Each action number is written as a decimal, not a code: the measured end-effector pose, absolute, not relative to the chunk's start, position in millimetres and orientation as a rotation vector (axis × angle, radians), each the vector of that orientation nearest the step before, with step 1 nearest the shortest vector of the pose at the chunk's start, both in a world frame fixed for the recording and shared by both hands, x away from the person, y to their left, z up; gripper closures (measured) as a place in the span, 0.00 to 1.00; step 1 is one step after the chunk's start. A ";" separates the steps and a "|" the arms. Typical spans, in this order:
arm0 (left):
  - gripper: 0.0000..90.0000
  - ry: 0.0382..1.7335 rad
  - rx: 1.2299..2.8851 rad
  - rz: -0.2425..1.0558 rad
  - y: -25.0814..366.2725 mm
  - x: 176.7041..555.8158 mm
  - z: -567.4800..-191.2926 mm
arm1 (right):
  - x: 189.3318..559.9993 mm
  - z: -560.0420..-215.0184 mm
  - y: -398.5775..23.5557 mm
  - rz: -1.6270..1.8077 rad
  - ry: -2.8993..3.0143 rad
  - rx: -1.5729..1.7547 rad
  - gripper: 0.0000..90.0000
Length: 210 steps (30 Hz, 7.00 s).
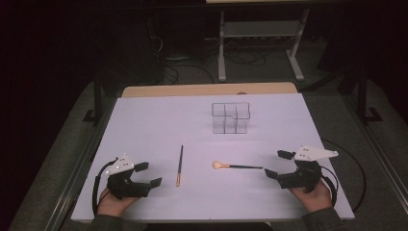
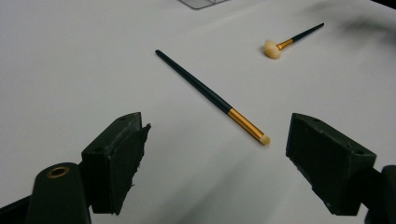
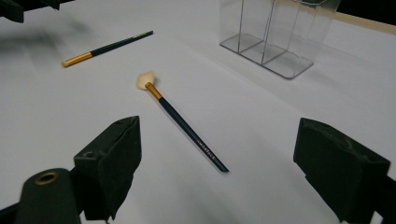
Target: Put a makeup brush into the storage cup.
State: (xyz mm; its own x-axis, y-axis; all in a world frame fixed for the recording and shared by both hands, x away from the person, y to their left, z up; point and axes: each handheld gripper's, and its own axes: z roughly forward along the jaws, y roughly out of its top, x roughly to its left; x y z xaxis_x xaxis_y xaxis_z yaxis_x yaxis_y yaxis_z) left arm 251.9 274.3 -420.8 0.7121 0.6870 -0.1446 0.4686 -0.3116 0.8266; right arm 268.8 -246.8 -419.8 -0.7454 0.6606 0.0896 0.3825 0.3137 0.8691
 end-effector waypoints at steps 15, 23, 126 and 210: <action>0.22 0.900 1.963 0.303 272.8 251.8 -418.3 | 270.2 -420.9 -247.9 1.402 2.297 0.952 0.16; 0.23 0.915 1.953 0.319 265.5 250.0 -410.1 | 270.0 -420.1 -251.2 1.415 2.277 0.970 0.16; 0.84 1.220 2.377 0.229 163.6 317.5 -421.6 | 276.2 -418.6 -249.9 1.404 2.265 1.012 0.16; 0.93 0.655 2.460 0.147 203.7 312.0 -340.9 | 310.1 -334.6 -192.8 1.298 2.585 0.660 0.24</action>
State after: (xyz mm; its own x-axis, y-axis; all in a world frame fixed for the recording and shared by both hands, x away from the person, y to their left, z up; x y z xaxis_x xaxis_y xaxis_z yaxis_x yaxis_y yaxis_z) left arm 312.0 203.7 -340.9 0.8733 0.4854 -0.0417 0.4213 -0.7094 0.5650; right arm 310.1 -192.8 -334.6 -0.8865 0.4608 0.0415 0.3084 0.5217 0.7954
